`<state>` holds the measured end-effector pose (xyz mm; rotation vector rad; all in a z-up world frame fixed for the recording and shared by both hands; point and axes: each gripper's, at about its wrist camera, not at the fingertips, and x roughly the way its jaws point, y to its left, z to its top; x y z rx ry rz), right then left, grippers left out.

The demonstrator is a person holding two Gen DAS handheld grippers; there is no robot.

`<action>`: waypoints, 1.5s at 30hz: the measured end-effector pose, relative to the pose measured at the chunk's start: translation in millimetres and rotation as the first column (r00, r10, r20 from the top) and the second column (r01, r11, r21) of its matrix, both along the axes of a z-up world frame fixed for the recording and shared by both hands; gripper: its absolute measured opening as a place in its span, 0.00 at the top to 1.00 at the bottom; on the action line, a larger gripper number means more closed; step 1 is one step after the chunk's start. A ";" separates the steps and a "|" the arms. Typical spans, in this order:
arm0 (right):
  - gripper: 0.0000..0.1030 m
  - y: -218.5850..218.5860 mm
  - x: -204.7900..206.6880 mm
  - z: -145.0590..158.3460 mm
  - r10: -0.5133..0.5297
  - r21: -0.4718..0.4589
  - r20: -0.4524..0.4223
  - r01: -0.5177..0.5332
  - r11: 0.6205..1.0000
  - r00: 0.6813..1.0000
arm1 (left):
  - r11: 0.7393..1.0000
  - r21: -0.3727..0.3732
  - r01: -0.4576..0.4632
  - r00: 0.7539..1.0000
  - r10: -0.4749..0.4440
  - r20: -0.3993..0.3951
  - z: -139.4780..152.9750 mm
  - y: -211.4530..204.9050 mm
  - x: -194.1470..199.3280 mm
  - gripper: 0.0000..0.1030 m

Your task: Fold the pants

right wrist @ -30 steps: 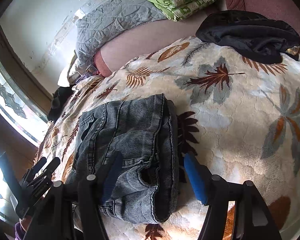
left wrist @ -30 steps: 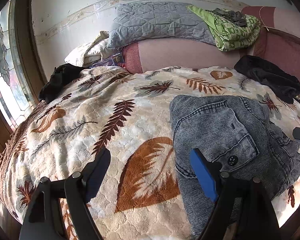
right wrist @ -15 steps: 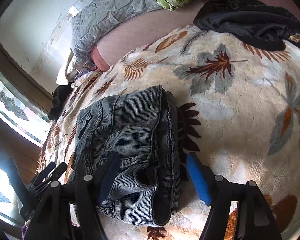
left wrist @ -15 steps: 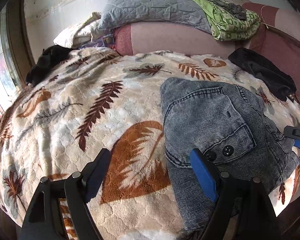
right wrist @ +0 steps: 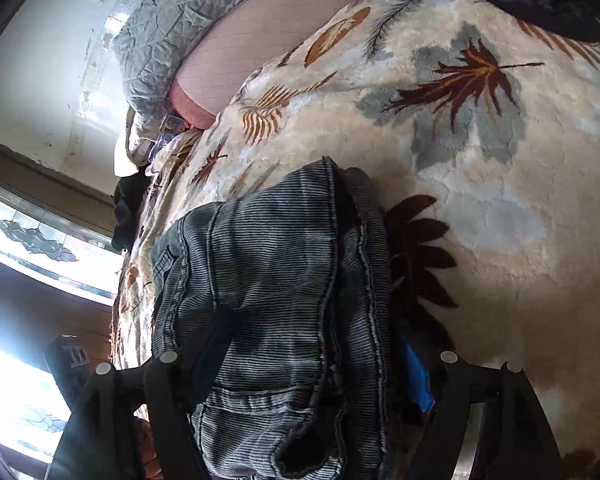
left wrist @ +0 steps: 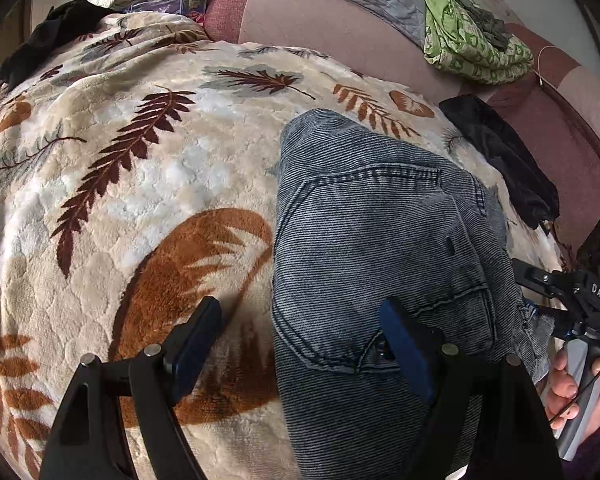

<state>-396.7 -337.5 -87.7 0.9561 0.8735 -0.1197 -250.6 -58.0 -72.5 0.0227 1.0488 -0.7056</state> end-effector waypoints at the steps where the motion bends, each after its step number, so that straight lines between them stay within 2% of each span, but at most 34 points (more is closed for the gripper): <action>1: 0.24 2.8 4.1 0.3 0.017 -0.015 -0.003 -0.017 1.000 1.000 | 0.999 -0.030 0.016 1.000 -0.016 -0.016 0.1 -2.4 0.3 0.20; 2: 0.24 5.8 7.8 1.5 0.033 -0.032 -0.004 -0.033 0.999 0.999 | 0.998 -0.044 0.035 0.999 -0.036 -0.027 -0.5 -6.8 -0.5 0.20; 4: 0.26 11.9 12.5 4.1 0.066 -0.056 0.002 -0.065 0.996 0.998 | 0.998 -0.033 0.052 0.999 -0.052 0.000 -0.2 -16.3 -4.4 0.20; 6: 0.35 17.3 15.1 6.5 0.082 -0.101 -0.008 -0.082 0.991 0.997 | 0.997 -0.029 0.066 0.998 -0.065 0.018 0.8 -22.3 -6.7 0.21; 10: 0.62 19.9 13.5 11.9 0.077 -0.141 0.004 -0.076 0.987 0.997 | 0.996 -0.066 0.051 0.999 -0.051 0.002 3.9 -21.1 -4.6 0.28; 13: 0.66 23.2 11.7 19.1 0.079 -0.174 0.025 -0.074 0.982 0.997 | 0.995 -0.069 0.075 0.996 -0.072 0.044 10.4 -23.4 -9.9 0.51; 17: 0.69 31.6 9.5 37.6 0.090 -0.240 0.092 -0.066 0.968 0.992 | 0.994 -0.073 0.082 0.993 -0.075 0.095 21.1 -23.0 -15.4 0.64; 20: 0.71 36.3 11.8 50.8 0.095 -0.274 0.136 -0.055 0.960 0.986 | 0.990 -0.114 0.079 0.989 -0.064 0.130 37.9 -19.4 -14.3 0.66; 23: 0.71 38.8 22.6 60.3 0.103 -0.287 0.167 -0.052 0.956 0.980 | 0.987 -0.134 0.090 0.982 -0.065 0.180 57.4 -22.3 -11.3 0.67; 26: 0.71 38.9 43.7 66.4 0.107 -0.303 0.200 -0.042 0.952 0.974 | 0.992 -0.107 0.065 0.968 -0.036 0.247 71.4 -30.4 4.9 0.67; 29: 0.71 32.8 67.8 66.6 0.091 -0.292 0.223 -0.023 0.956 0.970 | 0.993 -0.113 0.022 0.966 0.008 0.260 75.4 -34.5 30.5 0.67; 34: 0.71 20.5 112.4 53.1 0.070 -0.275 0.206 -0.011 0.961 0.976 | 0.993 -0.075 -0.094 0.963 0.110 0.246 55.1 -43.7 72.9 0.67; 37: 0.71 12.7 132.1 33.2 0.059 -0.301 0.119 -0.020 0.953 0.991 | 0.987 0.025 -0.161 0.963 0.151 0.224 30.7 -45.9 90.2 0.67; 39: 0.67 5.8 140.9 13.2 0.044 -0.288 0.027 -0.035 0.957 0.999 | 0.983 0.088 -0.160 0.970 0.140 0.200 16.9 -49.0 97.0 0.60; 40: 0.59 3.3 141.6 5.8 0.036 -0.277 -0.002 -0.035 0.960 0.999 | 0.977 0.132 -0.168 0.968 0.139 0.208 11.3 -51.1 98.2 0.47; 41: 0.50 1.6 141.4 2.4 0.028 -0.280 -0.018 -0.032 0.959 0.999 | 0.971 0.157 -0.182 0.962 0.143 0.232 8.1 -51.2 97.5 0.37; 43: 0.42 -0.6 137.5 3.7 0.016 -0.306 -0.029 -0.024 0.952 0.999 | 0.966 0.173 -0.192 0.955 0.143 0.259 7.5 -50.1 96.2 0.34; 45: 0.41 -2.5 130.7 9.9 0.009 -0.297 -0.023 -0.015 0.955 1.000 | 0.965 0.173 -0.197 0.955 0.150 0.256 12.1 -46.8 94.0 0.34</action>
